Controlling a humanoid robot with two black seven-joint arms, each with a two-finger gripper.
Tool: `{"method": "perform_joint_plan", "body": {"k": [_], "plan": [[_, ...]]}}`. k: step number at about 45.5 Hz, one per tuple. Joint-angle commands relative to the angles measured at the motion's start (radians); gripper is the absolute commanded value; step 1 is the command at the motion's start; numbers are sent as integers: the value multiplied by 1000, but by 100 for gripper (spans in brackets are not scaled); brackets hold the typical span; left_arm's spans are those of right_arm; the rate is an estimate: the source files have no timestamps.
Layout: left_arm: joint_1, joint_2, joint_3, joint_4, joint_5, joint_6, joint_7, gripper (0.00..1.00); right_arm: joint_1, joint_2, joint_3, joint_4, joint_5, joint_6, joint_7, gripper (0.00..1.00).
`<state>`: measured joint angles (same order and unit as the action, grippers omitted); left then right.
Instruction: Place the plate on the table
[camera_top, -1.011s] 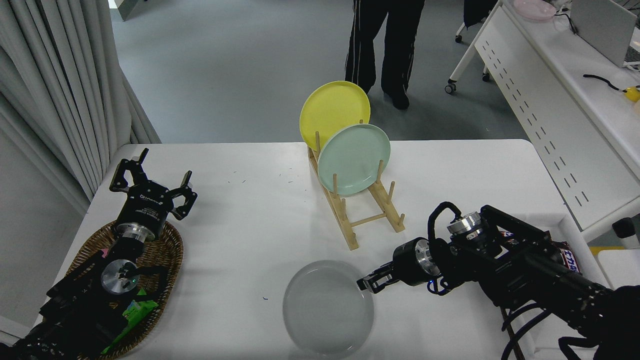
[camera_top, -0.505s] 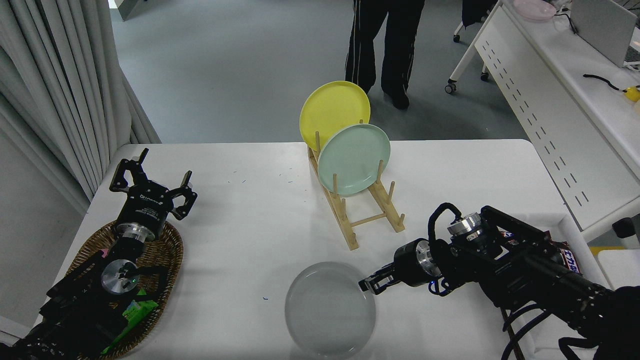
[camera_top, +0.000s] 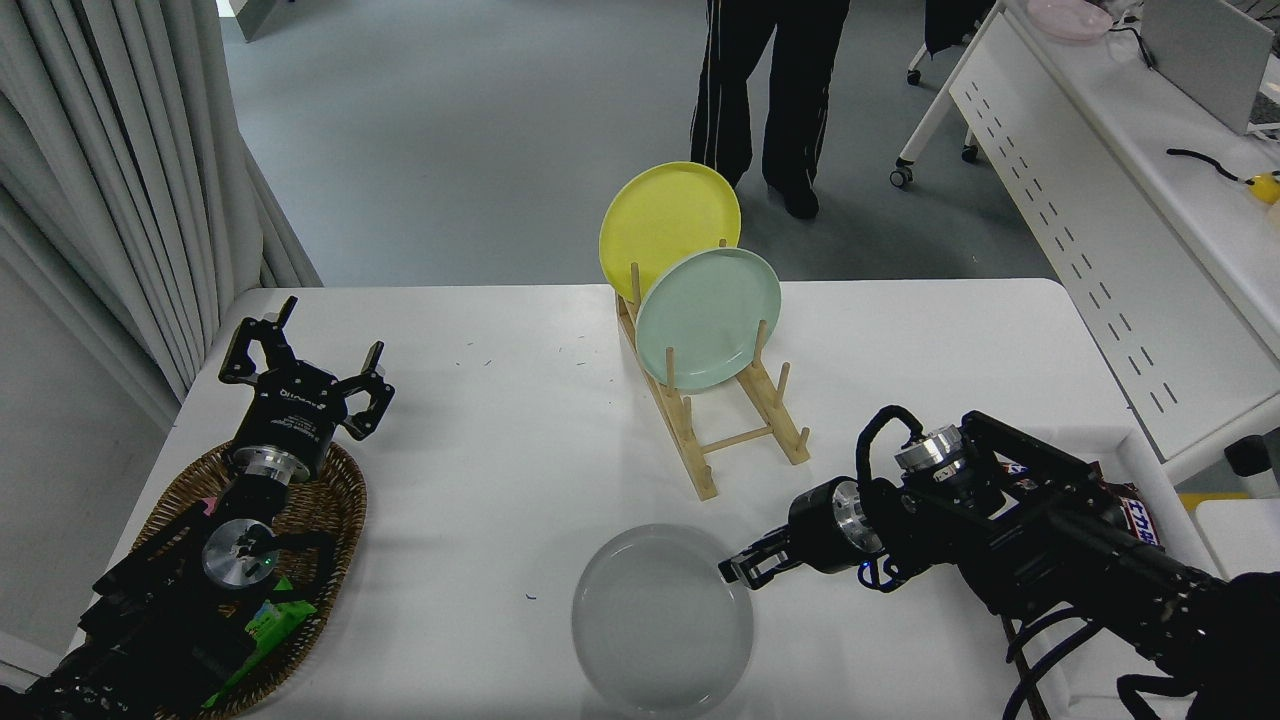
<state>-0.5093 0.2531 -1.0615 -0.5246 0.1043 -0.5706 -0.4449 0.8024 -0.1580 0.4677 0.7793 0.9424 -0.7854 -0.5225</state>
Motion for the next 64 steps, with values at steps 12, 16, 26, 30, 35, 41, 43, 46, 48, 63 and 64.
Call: {"method": "perform_joint_plan", "body": {"k": [12,16,26,30,35,41,43,46,48,63,64], "plan": [[0,0,0,0,0,0,0,100,0,0,15,3,1,0,-10,100],[0,0,0,0,0,0,0,100,0,0,17,8,1,0,-10,100],[0,0,0,0,0,0,0,100,12,2,23,21,-4,0,-10,100],[0,0,0,0,0,0,0,100,20,0,26,54,-5,0,-10,100],[0,0,0,0,0,0,0,100,20,-12,38,106,6,60,-13,100],[0,0,0,0,0,0,0,100,0,-46,48,147,6,266,-80,100],[0,0,0,0,0,0,0,100,-3,-51,35,149,4,377,-117,100],[0,0,0,0,0,0,0,100,-8,-51,25,149,-5,549,-143,100],[0,0,0,0,0,0,0,100,-8,-51,20,149,-5,641,-142,100],[0,0,0,0,0,0,0,100,-6,-54,51,163,-138,877,-102,100],[0,0,0,0,0,0,0,100,-6,-54,60,163,-152,884,-79,100]]}}
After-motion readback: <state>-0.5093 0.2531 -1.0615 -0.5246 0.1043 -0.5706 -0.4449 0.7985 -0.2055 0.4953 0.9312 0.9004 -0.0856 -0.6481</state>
